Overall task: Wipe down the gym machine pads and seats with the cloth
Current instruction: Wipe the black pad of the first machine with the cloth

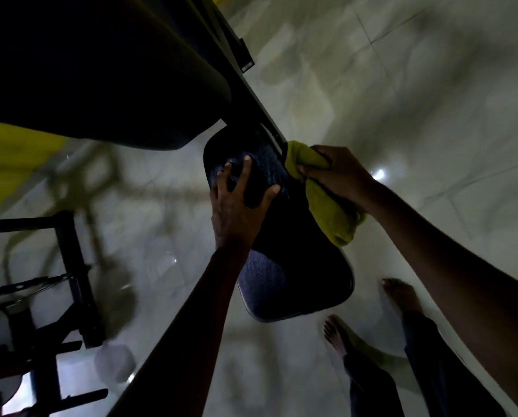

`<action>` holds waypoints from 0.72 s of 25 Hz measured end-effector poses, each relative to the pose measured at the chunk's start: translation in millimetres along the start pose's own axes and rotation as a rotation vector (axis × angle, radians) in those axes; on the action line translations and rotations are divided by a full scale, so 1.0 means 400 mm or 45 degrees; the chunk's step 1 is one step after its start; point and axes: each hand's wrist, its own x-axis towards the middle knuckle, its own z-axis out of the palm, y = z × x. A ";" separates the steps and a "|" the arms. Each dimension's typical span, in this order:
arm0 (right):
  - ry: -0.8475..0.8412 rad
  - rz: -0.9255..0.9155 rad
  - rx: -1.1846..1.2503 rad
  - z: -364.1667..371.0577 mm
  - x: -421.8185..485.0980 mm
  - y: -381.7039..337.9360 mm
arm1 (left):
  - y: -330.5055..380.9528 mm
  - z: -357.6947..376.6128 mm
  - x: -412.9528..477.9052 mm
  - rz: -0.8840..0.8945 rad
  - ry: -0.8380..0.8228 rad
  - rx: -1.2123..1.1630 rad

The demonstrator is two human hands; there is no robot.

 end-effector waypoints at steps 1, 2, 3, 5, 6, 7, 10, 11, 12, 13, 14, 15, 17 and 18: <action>-0.030 0.066 -0.007 -0.013 -0.031 0.013 | -0.001 0.000 -0.001 0.006 0.002 -0.014; -0.074 0.130 -0.035 -0.030 -0.068 0.030 | -0.001 0.001 -0.004 0.015 0.004 -0.036; -0.124 0.190 -0.064 -0.047 -0.103 0.039 | -0.001 0.004 -0.006 0.018 0.009 -0.057; -0.134 0.233 -0.058 -0.050 -0.132 0.045 | -0.001 0.006 -0.006 0.005 0.027 -0.086; -0.076 0.209 -0.019 -0.039 -0.134 0.043 | 0.002 0.007 -0.006 0.004 0.035 -0.103; -0.009 0.183 0.027 -0.027 -0.138 0.045 | 0.004 0.008 -0.007 0.003 0.042 -0.128; 0.042 0.175 0.127 -0.019 -0.190 0.084 | -0.009 0.011 -0.025 -0.012 0.067 -0.269; 0.006 0.194 0.138 -0.026 -0.222 0.101 | -0.022 0.014 -0.039 -0.009 0.073 -0.319; -0.023 0.209 0.137 -0.032 -0.252 0.116 | -0.034 0.017 -0.056 -0.003 0.081 -0.355; -0.022 0.230 0.148 -0.033 -0.273 0.128 | -0.046 0.021 -0.075 0.008 0.097 -0.373; 0.014 0.238 0.158 -0.028 -0.282 0.134 | -0.056 0.023 -0.093 0.020 0.101 -0.384; 0.070 0.222 0.173 -0.020 -0.284 0.134 | -0.061 0.025 -0.112 0.029 0.080 -0.388; 0.158 0.166 0.186 0.001 -0.290 0.132 | -0.067 0.027 -0.148 0.059 0.002 -0.368; 0.195 0.157 0.199 0.009 -0.299 0.137 | -0.070 0.029 -0.166 0.098 -0.022 -0.353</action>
